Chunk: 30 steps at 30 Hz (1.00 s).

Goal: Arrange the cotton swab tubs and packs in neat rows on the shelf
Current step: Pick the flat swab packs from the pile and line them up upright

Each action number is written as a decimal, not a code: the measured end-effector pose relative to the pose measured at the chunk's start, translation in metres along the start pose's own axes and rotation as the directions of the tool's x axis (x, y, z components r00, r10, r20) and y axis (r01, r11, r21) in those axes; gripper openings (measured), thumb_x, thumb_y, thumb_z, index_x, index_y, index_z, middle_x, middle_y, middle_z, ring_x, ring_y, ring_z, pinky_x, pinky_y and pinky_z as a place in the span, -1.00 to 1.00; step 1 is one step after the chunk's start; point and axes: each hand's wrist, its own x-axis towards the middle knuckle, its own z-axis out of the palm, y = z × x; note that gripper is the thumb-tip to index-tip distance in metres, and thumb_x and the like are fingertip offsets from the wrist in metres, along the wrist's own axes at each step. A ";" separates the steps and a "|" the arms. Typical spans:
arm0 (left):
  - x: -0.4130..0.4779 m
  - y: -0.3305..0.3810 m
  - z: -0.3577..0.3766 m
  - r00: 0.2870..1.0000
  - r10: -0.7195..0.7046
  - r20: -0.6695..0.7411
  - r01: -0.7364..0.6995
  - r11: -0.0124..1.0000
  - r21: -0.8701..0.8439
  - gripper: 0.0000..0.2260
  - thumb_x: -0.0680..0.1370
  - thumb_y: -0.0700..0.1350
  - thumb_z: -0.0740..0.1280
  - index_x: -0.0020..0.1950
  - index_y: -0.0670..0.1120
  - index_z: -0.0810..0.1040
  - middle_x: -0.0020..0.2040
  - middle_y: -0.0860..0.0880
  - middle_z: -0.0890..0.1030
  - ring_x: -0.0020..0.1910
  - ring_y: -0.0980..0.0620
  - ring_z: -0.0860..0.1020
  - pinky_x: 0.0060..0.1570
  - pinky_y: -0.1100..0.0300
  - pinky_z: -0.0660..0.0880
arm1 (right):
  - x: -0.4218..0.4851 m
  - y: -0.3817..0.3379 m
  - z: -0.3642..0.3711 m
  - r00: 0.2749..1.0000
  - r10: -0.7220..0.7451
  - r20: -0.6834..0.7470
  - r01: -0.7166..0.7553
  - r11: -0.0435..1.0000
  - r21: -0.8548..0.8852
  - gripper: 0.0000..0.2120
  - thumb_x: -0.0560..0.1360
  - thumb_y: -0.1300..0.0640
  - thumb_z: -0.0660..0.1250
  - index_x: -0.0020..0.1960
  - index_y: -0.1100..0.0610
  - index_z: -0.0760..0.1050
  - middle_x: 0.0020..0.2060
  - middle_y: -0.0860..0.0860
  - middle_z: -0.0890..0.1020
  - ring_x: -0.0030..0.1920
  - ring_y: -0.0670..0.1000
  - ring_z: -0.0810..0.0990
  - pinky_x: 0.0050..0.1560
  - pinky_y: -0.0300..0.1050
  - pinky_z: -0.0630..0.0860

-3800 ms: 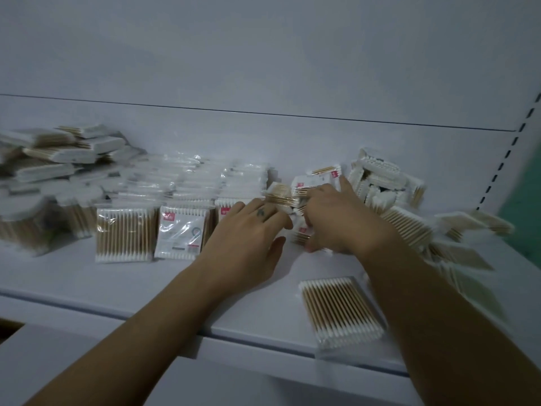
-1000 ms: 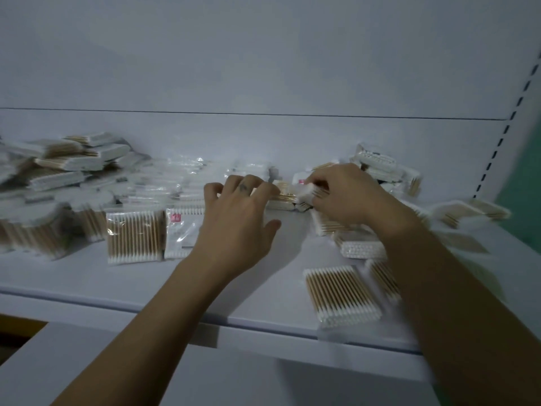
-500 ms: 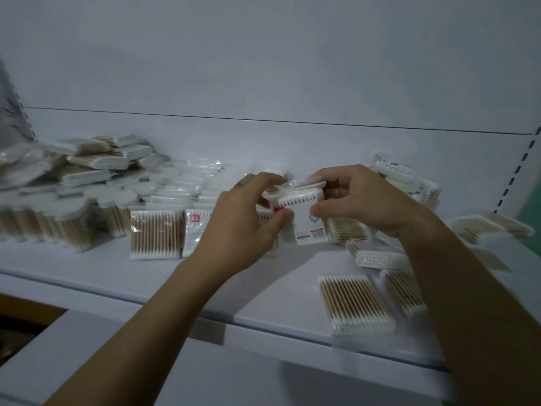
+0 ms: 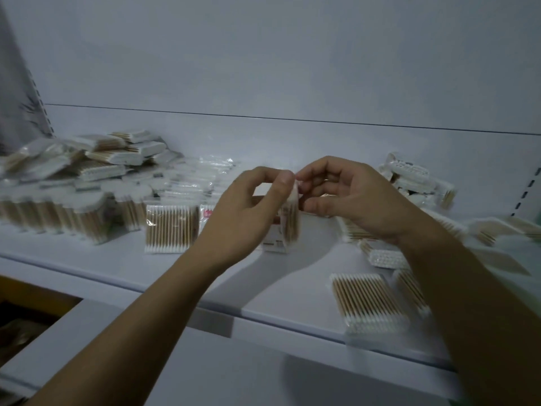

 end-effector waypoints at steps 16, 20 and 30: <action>-0.001 -0.033 -0.018 0.994 0.102 0.038 -0.105 0.825 0.556 -0.74 0.43 -0.13 0.31 0.11 0.03 0.58 0.05 0.07 0.51 0.08 -0.04 0.48 0.09 0.11 0.42 | 0.010 0.019 0.006 0.997 0.076 -0.002 -0.071 0.915 -0.397 -0.83 0.43 0.28 0.48 -0.07 0.04 0.62 -0.27 -0.03 0.68 -0.23 -0.01 0.67 -0.04 -0.04 0.60; 0.001 -0.034 -0.021 0.981 0.188 0.045 -0.175 0.762 0.624 -0.62 0.46 -0.29 0.34 0.24 0.01 0.56 0.13 -0.02 0.48 0.17 -0.08 0.37 0.18 -0.04 0.37 | 0.013 0.018 0.005 0.997 0.069 -0.023 -0.071 0.875 -0.479 -0.88 0.44 0.23 0.47 -0.09 0.04 0.63 -0.28 -0.05 0.67 -0.27 -0.07 0.63 -0.11 -0.19 0.58; 0.000 -0.032 -0.010 0.971 0.185 0.151 -0.234 0.608 0.759 -0.72 0.50 -0.12 0.42 0.19 0.05 0.53 0.12 0.06 0.53 0.19 -0.02 0.40 0.14 0.04 0.24 | 0.011 0.026 0.002 0.996 0.082 -0.037 -0.088 0.811 -0.579 -0.90 0.43 0.19 0.49 -0.08 0.04 0.66 -0.28 -0.11 0.65 -0.33 -0.27 0.55 -0.20 -0.38 0.49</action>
